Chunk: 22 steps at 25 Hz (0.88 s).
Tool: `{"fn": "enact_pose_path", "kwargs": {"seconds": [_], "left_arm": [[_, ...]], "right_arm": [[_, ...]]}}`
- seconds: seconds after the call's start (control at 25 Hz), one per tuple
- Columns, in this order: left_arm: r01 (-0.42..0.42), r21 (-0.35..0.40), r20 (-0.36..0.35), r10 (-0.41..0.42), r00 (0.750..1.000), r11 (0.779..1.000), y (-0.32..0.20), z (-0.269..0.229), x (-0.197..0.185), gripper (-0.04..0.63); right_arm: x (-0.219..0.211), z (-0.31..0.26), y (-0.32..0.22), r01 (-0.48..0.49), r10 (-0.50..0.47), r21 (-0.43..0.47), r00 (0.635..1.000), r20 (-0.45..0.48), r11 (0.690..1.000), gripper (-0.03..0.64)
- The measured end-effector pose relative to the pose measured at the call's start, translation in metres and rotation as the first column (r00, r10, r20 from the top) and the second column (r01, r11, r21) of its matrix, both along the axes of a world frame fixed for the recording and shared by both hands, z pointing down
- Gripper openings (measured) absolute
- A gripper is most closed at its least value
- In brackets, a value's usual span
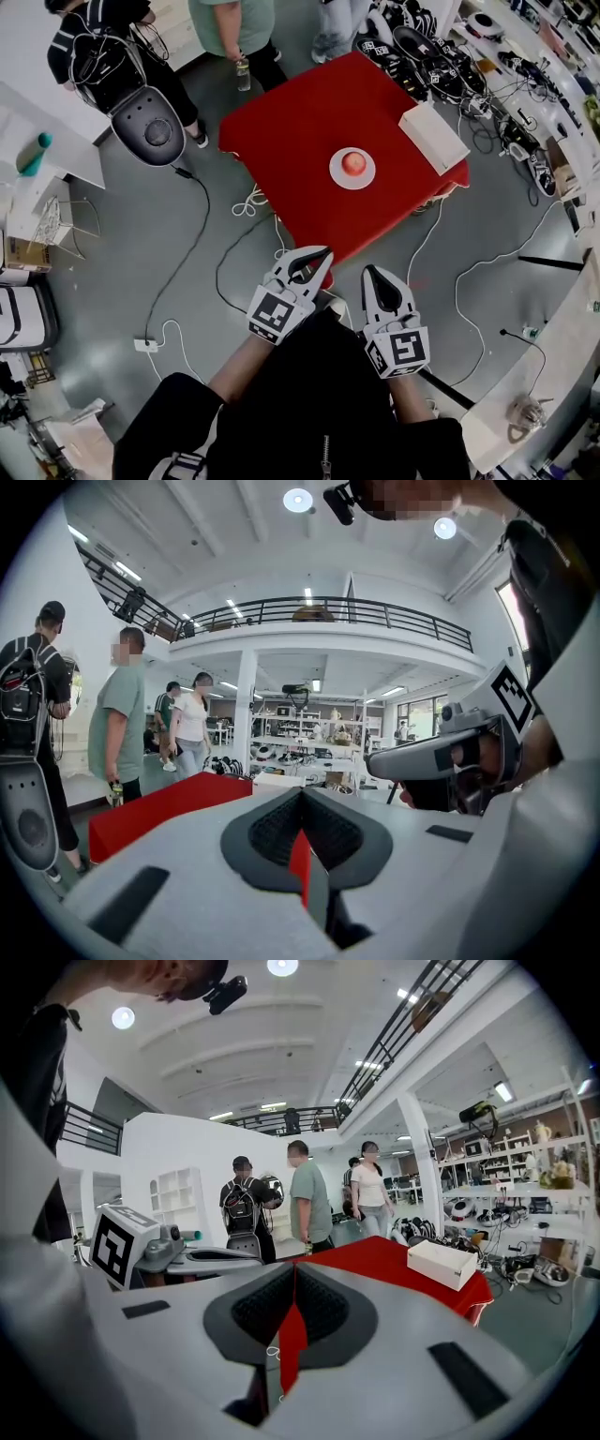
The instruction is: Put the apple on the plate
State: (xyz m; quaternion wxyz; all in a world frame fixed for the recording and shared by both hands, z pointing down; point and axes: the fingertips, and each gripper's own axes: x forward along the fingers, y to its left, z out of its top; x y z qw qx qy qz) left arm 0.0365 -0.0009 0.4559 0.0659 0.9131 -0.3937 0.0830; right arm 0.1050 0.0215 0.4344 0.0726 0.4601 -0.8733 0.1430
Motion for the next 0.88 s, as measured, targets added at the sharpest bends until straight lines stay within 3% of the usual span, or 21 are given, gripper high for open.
{"fn": "enact_pose_path", "kwargs": {"seconds": [0.88], "left_arm": [[-0.025,-0.02,0.008,0.025,1.0,0.999,0.01,0.007,0.012,0.005]], "right_arm": [[0.0,0.009,0.007,0.021,-0.022,-0.034,0.999,-0.031,0.999,0.009]]}}
